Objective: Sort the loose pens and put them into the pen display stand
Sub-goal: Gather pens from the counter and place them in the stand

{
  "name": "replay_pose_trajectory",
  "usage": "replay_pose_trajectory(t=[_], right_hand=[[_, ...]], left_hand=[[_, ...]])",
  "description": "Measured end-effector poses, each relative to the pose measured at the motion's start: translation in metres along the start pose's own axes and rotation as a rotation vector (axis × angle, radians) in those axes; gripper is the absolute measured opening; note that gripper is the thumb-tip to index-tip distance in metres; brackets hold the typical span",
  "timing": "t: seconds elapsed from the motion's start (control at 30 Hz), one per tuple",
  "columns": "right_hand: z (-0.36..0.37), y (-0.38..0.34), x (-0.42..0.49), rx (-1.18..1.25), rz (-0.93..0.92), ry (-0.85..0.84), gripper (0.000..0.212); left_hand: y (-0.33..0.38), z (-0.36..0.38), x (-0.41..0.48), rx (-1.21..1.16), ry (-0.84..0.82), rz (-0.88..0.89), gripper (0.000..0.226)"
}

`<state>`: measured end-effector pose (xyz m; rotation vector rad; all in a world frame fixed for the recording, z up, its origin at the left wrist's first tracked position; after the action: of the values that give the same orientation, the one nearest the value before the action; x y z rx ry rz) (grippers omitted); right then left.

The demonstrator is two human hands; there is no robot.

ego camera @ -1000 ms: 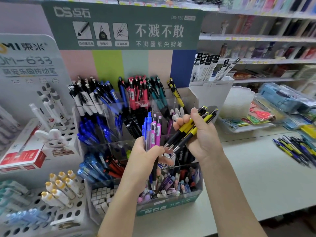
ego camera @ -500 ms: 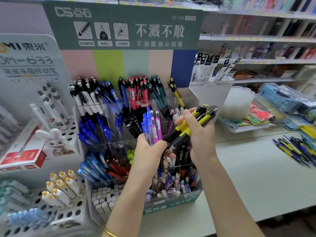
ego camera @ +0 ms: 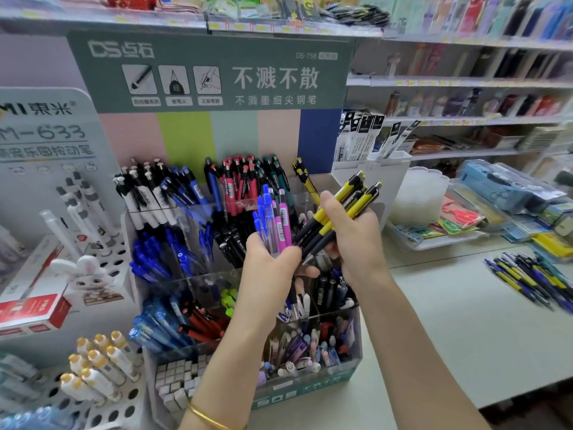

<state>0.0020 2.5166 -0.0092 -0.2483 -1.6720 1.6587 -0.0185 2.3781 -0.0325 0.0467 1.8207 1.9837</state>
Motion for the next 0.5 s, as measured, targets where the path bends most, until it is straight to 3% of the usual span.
replay_pose_trajectory(t=[0.17,0.3,0.4,0.5], right_hand=[[-0.004,-0.036,0.056,-0.197,-0.303,0.089,0.027],[0.011,-0.039,0.092,-0.409,-0.532,0.058,0.032],[0.026,-0.025,0.101,-0.609,-0.563,-0.095,0.027],[0.033,-0.01,0.102,-0.969,-0.551,-0.191,0.033]], left_hand=[[0.019,0.003,0.013,-0.012,-0.006,0.062,0.025],[0.028,0.009,0.016,-0.057,-0.041,0.069,0.024],[0.029,0.011,0.018,-0.077,-0.06,0.061,0.022],[0.028,0.012,0.019,-0.093,-0.077,0.043,0.021]])
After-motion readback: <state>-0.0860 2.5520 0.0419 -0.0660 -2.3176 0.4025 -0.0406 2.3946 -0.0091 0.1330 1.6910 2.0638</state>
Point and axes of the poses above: each hand's wrist, its own x-axis towards the middle knuckle, its own z-axis out of the palm, y = z × x, the point moved 6 cm from there along x, towards the middle knuckle, and after that the axes turned 15 degrees about -z, right-handed, at the moved point
